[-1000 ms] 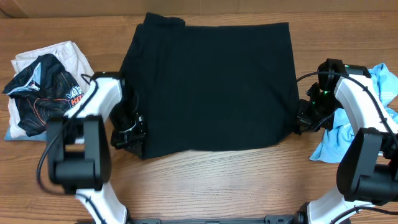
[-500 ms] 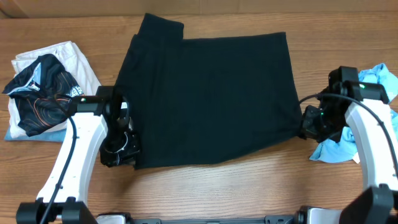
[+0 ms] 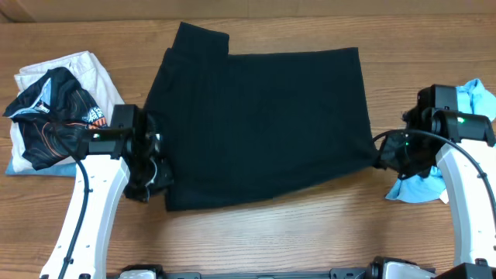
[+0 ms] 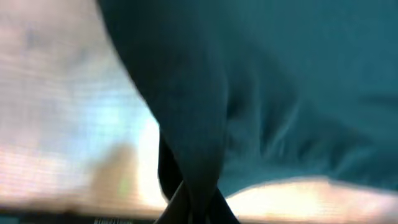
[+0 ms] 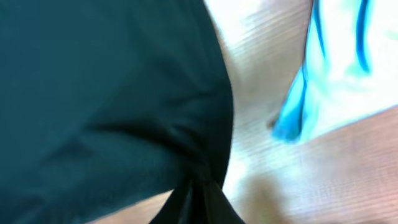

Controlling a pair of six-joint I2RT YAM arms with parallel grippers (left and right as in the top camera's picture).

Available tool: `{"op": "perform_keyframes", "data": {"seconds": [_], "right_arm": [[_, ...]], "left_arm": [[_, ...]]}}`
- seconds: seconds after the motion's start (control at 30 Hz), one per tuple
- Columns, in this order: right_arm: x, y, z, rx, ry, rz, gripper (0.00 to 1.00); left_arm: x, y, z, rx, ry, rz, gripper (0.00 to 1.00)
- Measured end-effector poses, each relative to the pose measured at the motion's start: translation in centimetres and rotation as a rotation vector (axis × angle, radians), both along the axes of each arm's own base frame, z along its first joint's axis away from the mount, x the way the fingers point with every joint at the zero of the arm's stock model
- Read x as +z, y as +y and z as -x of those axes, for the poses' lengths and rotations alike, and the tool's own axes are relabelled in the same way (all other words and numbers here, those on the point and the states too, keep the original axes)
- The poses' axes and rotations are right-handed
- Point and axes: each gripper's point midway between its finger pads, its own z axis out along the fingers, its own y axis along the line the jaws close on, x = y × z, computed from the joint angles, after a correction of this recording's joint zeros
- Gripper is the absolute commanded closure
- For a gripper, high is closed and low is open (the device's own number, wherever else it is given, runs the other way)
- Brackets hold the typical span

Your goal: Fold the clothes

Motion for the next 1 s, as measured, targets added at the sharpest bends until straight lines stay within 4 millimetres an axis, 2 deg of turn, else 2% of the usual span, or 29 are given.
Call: {"op": "perform_keyframes", "data": {"seconds": [0.07,0.17,0.23,0.33,0.47,0.5,0.57,0.73,0.83,1.0], "right_arm": [[0.1,-0.2,-1.2,-0.001,-0.047,0.01,0.87],[-0.2,-0.6,-2.7,-0.002,-0.083,0.024,0.87],[-1.0,-0.8,-3.4,-0.003,-0.077,0.029,0.87],[-2.6,-1.0,-4.6,0.005,-0.057,0.031,0.91],[-4.5,-1.2,-5.4,0.023,-0.03,0.031,0.95],[-4.7,-1.2,-5.3,0.024,-0.017,0.03,0.94],[-5.1,-1.1,-4.3,0.025,0.032,0.023,0.78],[-5.3,-0.5,-0.3,0.014,0.195,-0.005,0.76],[-5.4,-0.4,0.2,-0.001,0.216,-0.008,0.76],[-7.6,0.2,2.9,-0.053,0.307,-0.032,0.76]], "left_arm": [[0.1,0.0,-2.1,0.012,-0.086,-0.002,0.96],[0.4,0.1,-4.2,0.021,-0.172,-0.005,0.96],[0.7,0.2,-5.8,0.036,-0.234,-0.006,0.96],[0.9,0.3,-7.1,0.049,-0.281,-0.009,0.96],[0.2,0.4,-9.2,0.065,-0.317,-0.011,0.96],[-0.2,0.4,-9.2,0.068,-0.306,-0.012,0.96],[-1.0,0.4,-9.1,0.071,-0.275,-0.012,0.96],[-2.4,0.4,-8.6,0.074,-0.21,-0.014,0.96],[-2.5,0.4,-8.5,0.074,-0.205,-0.015,0.96],[-2.5,0.4,-8.2,0.073,-0.195,-0.016,0.95]]}}
